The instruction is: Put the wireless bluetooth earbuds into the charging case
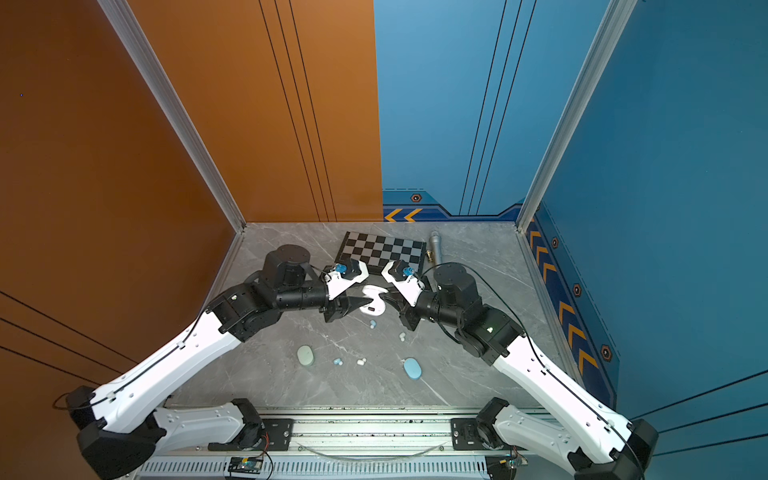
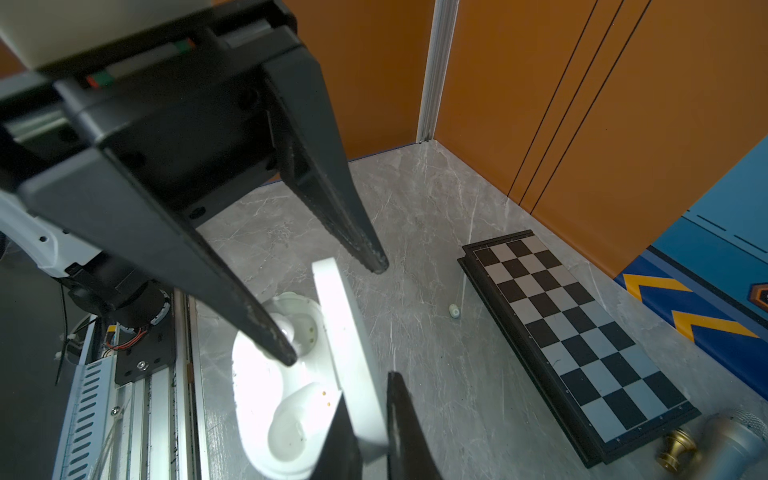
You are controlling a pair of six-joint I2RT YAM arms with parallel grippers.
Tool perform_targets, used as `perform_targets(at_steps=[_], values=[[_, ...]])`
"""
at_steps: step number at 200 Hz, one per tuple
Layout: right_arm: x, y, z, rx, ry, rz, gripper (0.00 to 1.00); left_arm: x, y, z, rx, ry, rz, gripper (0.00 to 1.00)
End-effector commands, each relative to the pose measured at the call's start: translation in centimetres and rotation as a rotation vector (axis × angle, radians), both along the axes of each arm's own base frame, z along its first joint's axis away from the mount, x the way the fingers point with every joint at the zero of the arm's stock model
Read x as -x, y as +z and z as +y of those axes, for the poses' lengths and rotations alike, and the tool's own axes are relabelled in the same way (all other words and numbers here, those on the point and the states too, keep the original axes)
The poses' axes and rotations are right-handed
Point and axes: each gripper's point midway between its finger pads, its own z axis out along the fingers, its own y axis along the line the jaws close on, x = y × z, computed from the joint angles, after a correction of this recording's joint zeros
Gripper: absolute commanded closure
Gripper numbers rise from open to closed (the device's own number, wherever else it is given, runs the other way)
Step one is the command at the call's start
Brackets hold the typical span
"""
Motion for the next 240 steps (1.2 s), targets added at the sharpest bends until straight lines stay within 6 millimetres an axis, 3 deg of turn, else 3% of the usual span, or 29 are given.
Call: perform_targets(at_steps=[1, 40, 57, 74, 91, 131, 163, 167, 187, 206, 227, 240], values=[[0.7, 0.5, -0.1, -0.015, 0.014, -0.018, 1.0, -0.4, 0.5, 0.1, -0.027, 0.011, -0.048, 0.6], [0.8, 0.4, -0.1, -0.015, 0.01, -0.015, 1.0, 0.0, 0.5, -0.2, -0.03, -0.003, -0.051, 0.77], [0.7, 0.4, -0.2, -0.015, 0.006, -0.017, 1.0, 0.1, 0.4, -0.4, -0.031, -0.007, -0.051, 0.92], [0.6, 0.3, -0.2, -0.012, 0.0, -0.015, 1.0, 0.0, 0.4, -0.4, -0.033, 0.004, -0.051, 1.0], [0.3, 0.2, -0.4, -0.015, -0.017, -0.008, 0.96, -0.2, 0.5, -0.3, -0.03, 0.024, -0.042, 1.0], [-0.6, 1.7, -1.6, -0.098, -0.121, 0.02, 0.64, -1.4, -0.2, 0.9, -0.007, 0.143, 0.011, 1.0], [-1.9, 2.5, -5.0, -0.202, -0.379, 0.15, 0.56, -3.8, -1.1, 3.8, 0.085, 0.378, 0.1, 1.0], [-2.6, 2.4, -6.2, -0.22, -0.438, 0.174, 0.56, -4.2, -1.3, 4.2, 0.1, 0.413, 0.116, 1.0], [-2.7, 1.3, -8.3, -0.276, -0.569, 0.322, 0.55, -5.3, -2.3, 6.4, 0.174, 0.557, 0.208, 1.0], [-2.6, -0.9, -9.7, -0.239, -0.669, 0.482, 0.55, -4.9, -3.2, 6.8, 0.234, 0.572, 0.252, 1.0], [-1.5, -3.5, -9.0, -0.072, -0.567, 0.576, 0.49, -3.1, -4.8, 5.9, 0.294, 0.471, 0.274, 1.0], [-1.0, -6.1, -8.9, 0.079, -0.491, 0.585, 0.49, -1.9, -5.7, 5.5, 0.32, 0.411, 0.29, 1.0]])
